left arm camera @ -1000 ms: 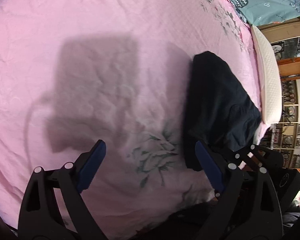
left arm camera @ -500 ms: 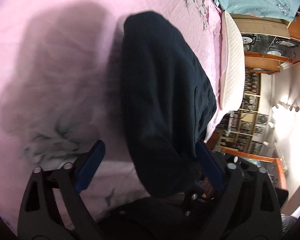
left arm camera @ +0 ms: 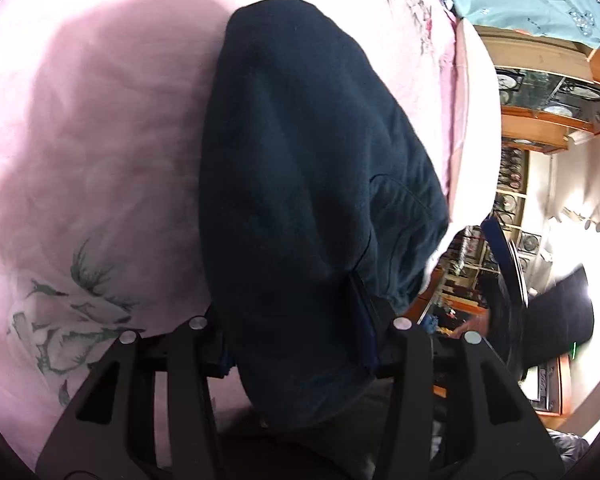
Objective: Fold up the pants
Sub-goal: 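Lift the folded bundle with both tools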
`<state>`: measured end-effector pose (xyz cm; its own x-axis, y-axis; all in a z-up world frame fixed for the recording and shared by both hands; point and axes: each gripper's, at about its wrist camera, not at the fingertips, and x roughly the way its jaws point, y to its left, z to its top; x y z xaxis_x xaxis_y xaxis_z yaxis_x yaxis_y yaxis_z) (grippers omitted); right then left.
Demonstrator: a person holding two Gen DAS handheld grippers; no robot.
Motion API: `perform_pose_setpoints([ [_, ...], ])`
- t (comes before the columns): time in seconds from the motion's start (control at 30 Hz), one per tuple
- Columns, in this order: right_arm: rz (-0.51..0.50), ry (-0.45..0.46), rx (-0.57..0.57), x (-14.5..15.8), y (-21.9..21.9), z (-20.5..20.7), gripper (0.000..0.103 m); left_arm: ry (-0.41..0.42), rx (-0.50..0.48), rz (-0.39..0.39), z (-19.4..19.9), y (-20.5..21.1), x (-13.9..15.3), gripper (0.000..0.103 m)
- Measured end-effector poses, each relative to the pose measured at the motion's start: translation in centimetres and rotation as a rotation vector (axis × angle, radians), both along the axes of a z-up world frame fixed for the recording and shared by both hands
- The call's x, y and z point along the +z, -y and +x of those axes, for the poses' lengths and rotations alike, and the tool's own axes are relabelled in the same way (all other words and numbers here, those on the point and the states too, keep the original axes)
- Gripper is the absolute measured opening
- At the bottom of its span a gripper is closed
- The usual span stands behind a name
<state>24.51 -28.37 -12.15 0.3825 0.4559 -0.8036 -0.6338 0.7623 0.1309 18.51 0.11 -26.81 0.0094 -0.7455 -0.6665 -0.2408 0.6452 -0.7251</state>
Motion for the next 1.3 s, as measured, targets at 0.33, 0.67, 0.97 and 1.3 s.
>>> perform_pose_setpoints([
  [0.33, 0.117, -0.345, 0.095, -7.3, 2.9, 6.8, 0.071, -0.003, 0.083, 0.114, 0.1, 0.6, 0.4, 0.052],
  [0.67, 0.217, -0.535, 0.244, -10.6, 2.3, 9.6, 0.083, -0.031, 0.169, 0.171, -0.5, 0.6, 0.3, 0.060],
  [0.97, 0.404, -0.745, 0.278, -12.6, 3.6, 10.6, 0.066, -0.041, 0.196, 0.196, -0.7, 0.7, 0.4, 0.062],
  [1.3, 0.421, -0.776, 0.292, -12.5, 3.1, 10.6, 0.064, -0.047, 0.198, 0.214, -1.0, 0.7, 0.3, 0.063],
])
